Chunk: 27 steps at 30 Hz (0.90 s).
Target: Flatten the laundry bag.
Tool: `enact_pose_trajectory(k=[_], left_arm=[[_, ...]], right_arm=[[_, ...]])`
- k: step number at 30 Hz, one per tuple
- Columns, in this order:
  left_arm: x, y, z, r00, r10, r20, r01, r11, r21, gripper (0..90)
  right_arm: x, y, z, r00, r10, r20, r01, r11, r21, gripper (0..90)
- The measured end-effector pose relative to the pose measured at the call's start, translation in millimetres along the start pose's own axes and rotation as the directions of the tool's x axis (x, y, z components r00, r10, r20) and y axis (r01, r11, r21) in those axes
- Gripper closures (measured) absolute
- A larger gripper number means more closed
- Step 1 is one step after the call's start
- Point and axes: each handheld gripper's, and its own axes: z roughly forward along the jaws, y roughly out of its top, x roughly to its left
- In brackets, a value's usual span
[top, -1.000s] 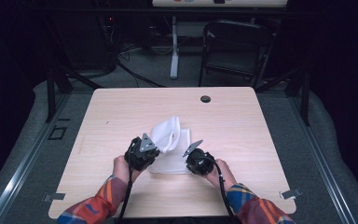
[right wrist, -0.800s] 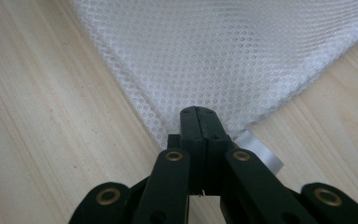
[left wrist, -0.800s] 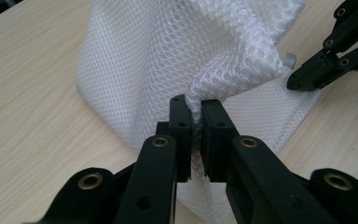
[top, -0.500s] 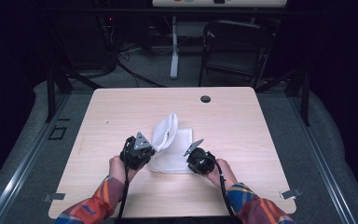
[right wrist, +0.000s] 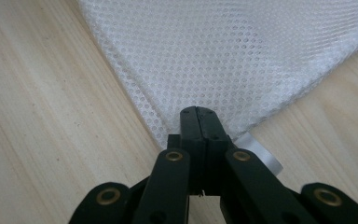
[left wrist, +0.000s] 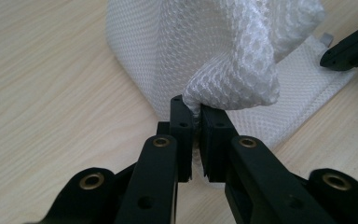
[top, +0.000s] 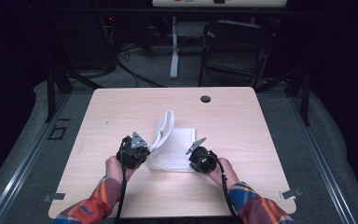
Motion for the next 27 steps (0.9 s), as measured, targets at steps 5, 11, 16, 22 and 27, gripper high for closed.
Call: enact_pose_trajectory(k=[5,11,16,22,27], left_arm=[[9.9,-6.4,-2.1,0.9987,-0.051,0.002,0.051,0.9987,0.002,84.4],[18.1,-14.0,0.0,0.9938,-0.11,0.016,0.109,0.9936,0.028,84.5],[18.6,-17.0,2.6,0.993,-0.118,0.0,0.118,0.9914,0.057,84.5],[23.9,-21.4,5.8,0.9904,-0.137,-0.015,0.138,0.9866,0.087,84.4],[30.1,-25.8,10.2,0.985,-0.172,-0.01,0.172,0.9787,0.112,84.6]], right_arm=[[-2.1,-0.3,-0.4,1.0,0.002,0.002,-0.002,1.0,0.004,90.0],[-5.5,-1.3,-0.9,0.9999,0.014,0.005,-0.014,0.9999,0.004,90.0],[-5.8,-1.2,-0.9,0.9999,0.015,0.006,-0.015,0.9999,0.006,90.0],[-7.1,-1.6,-1.1,0.9998,0.018,0.011,-0.018,0.9998,0.008,90.0],[-8.6,-2.2,-1.2,0.9997,0.023,0.005,-0.023,0.9997,0.004,90.0]])
